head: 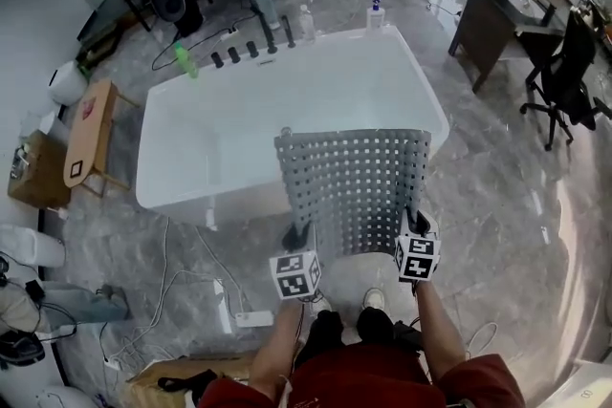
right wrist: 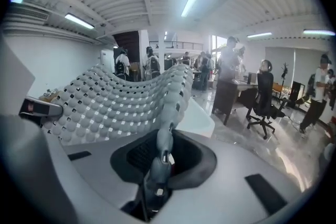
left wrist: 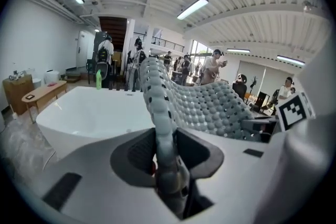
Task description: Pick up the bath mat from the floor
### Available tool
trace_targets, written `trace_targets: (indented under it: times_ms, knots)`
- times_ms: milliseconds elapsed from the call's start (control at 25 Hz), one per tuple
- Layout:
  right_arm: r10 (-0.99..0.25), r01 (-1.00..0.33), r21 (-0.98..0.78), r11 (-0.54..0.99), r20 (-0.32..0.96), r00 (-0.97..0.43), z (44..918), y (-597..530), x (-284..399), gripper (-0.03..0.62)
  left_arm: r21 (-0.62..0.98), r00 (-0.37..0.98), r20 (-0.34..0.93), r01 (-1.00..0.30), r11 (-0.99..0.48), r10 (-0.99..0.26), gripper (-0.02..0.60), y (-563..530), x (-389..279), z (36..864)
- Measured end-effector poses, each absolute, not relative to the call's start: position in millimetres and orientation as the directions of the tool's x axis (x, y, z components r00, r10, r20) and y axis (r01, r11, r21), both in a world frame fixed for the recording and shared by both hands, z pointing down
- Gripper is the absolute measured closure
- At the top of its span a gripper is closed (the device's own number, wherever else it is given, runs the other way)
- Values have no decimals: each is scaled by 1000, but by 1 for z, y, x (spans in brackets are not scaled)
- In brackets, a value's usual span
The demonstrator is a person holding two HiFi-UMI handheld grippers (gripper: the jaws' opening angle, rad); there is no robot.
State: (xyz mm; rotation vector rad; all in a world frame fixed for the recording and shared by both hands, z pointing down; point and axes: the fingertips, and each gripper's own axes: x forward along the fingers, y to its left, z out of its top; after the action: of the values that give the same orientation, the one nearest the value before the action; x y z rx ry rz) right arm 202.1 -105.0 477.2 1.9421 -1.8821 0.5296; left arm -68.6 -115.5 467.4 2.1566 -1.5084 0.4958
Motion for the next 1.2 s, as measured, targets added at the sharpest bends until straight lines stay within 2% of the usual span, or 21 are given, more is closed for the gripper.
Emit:
trace_targets:
  times_ms: [640, 1200]
  knots:
    - [-987, -995, 50, -91, 130, 96, 282, -134, 215, 525, 88, 362, 173, -932, -351, -916, 465, -146, -51, 280]
    - [-966, -993, 30, -111, -240, 101, 135, -122, 205, 525, -15, 334, -210, -941, -339, -919, 463, -137, -60, 143]
